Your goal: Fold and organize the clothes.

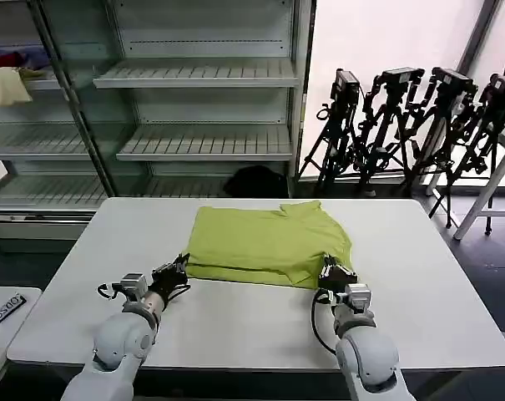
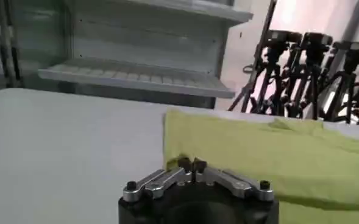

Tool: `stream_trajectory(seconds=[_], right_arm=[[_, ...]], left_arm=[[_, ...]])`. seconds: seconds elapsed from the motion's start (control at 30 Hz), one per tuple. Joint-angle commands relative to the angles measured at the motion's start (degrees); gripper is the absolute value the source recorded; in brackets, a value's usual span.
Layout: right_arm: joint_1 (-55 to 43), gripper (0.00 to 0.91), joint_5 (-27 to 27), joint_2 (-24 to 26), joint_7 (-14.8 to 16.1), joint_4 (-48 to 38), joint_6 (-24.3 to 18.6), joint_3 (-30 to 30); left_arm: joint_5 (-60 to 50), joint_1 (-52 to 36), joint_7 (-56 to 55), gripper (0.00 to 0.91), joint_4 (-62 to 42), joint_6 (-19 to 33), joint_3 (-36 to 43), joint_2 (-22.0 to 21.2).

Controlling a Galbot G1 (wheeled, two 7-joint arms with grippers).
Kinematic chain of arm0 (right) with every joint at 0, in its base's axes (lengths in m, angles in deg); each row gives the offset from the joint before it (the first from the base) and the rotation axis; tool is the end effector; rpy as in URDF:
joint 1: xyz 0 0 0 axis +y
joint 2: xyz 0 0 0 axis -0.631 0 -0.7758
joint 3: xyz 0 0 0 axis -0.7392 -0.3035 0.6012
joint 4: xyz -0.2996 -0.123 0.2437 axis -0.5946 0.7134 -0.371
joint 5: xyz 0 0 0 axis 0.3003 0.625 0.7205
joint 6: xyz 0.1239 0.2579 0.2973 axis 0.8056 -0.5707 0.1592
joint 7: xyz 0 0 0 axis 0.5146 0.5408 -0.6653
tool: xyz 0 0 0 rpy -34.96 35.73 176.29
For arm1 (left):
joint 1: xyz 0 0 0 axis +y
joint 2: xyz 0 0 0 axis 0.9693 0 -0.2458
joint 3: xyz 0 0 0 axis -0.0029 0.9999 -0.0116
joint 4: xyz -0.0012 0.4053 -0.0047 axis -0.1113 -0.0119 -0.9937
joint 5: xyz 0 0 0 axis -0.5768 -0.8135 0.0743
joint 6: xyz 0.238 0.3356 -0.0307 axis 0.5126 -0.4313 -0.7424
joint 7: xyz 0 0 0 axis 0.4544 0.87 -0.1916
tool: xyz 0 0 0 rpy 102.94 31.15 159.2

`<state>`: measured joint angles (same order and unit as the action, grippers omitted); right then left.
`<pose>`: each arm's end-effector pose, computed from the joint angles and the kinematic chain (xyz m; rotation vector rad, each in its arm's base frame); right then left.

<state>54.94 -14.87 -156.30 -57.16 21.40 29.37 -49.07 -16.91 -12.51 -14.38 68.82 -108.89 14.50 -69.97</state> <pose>0.3641 0.0229 -0.2935 0.0658 -2.8857 0.0850 0.3876 0.0564 -0.3123 -0.2243 -2.7688 0.1743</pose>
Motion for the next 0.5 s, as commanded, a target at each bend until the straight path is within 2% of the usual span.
stream_trajectory(seconds=[0.03,0.3,0.33,0.37,0.5], right_arm=[[-7.02,0.000,-1.00,-0.09,1.21,-6.15,0.73,-0.88],[-9.44,0.000,-2.88,-0.50,1.14,-9.14,0.62,-1.73],[-9.46,0.272,-2.87,-0.56,1.11,-9.33,0.52,-1.67],[-9.46,0.907,-2.88,-0.62,1.07,-9.47,0.43,-1.56],[-9.41,0.907,-3.01,-0.71,0.40,-9.76,-0.05,-1.19]], left_arm=[[-4.39,-1.78,-0.03,0.010,-3.83,-0.35,0.71,-0.39],[-4.57,-2.48,0.70,0.020,-5.83,0.42,0.82,-0.39],[-4.81,-2.51,0.92,0.171,-6.14,0.67,0.80,-0.41],[-5.24,-2.56,1.11,0.907,-6.52,0.92,0.85,-0.37],[-5.80,-2.59,0.98,0.907,-7.06,1.75,0.95,-0.38]])
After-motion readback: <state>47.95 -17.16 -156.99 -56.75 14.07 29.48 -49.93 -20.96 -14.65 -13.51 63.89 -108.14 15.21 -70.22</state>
